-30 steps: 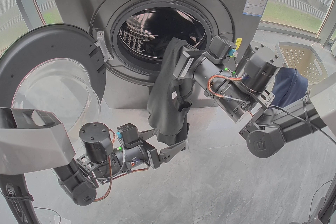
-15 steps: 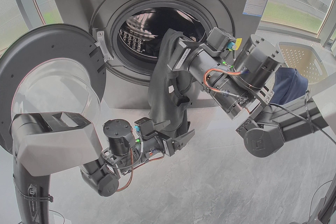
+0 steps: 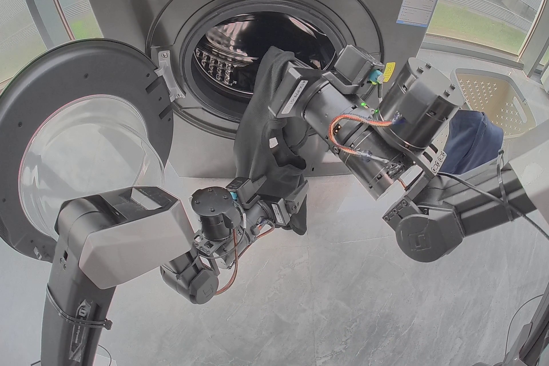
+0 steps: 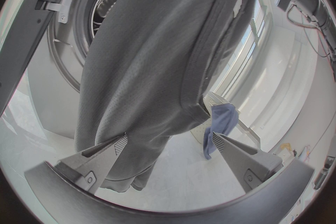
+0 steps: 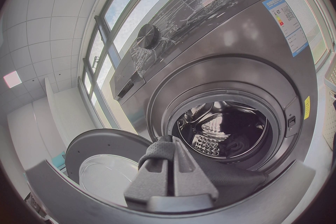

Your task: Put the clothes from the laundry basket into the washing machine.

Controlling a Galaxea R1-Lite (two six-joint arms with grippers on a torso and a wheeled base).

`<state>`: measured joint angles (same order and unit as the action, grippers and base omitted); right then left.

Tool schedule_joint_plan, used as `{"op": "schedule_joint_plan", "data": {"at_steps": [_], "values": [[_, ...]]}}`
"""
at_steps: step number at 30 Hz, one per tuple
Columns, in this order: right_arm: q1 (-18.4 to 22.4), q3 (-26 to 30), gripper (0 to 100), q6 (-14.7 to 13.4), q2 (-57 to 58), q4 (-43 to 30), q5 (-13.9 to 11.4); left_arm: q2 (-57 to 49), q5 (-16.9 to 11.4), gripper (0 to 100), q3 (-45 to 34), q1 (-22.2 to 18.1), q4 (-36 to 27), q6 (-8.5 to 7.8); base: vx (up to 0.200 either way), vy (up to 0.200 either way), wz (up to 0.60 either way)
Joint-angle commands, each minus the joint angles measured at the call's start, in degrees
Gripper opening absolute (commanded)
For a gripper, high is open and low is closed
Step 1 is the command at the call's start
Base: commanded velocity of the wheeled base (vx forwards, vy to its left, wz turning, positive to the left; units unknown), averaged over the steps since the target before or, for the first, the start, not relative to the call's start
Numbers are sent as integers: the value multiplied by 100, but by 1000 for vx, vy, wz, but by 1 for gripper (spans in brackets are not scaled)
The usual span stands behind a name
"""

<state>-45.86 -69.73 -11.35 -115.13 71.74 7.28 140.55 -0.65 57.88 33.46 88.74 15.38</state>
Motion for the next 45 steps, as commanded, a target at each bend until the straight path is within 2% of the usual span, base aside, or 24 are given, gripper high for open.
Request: {"op": "schedule_joint_plan", "data": {"at_steps": [1,14,15,26,30,31,32,33,34,35,37,39,45], "values": [[-11,21,0,-34,-10,15,2,254,161,100,259,-94,3,-18,0,0,0],[-81,74,0,-34,-45,59,72,254,284,100,382,-182,3,-27,0,0,0],[-81,91,0,-34,-45,59,72,254,337,0,417,-191,3,-27,0,0,0],[-2,179,0,-34,-27,86,72,140,372,0,435,-200,3,0,0,0,0],[33,179,0,-34,-27,86,72,-71,355,0,153,-173,12,0,0,0,0],[121,179,0,-34,-27,68,72,-352,311,0,-251,-121,21,8,0,0,0],[121,179,0,-34,-27,68,72,-352,311,0,-251,-121,21,8,0,0,0],[227,161,0,-34,-27,50,72,-678,258,0,-717,-112,30,-9,0,0,0],[227,161,0,-34,-27,50,72,-678,258,0,-717,-112,30,-9,0,0,0],[332,161,0,-34,-27,24,72,-1082,135,0,-1191,-50,30,-18,0,0,0],[394,161,0,-34,-27,42,81,-1372,-41,0,-1517,-24,30,-27,0,0,0],[526,161,0,-34,-27,68,81,-1855,-357,0,-2044,-15,30,-36,0,0,0],[710,170,0,-34,17,77,81,-2550,-937,0,-2914,-15,39,-44,0,0,0]]}}
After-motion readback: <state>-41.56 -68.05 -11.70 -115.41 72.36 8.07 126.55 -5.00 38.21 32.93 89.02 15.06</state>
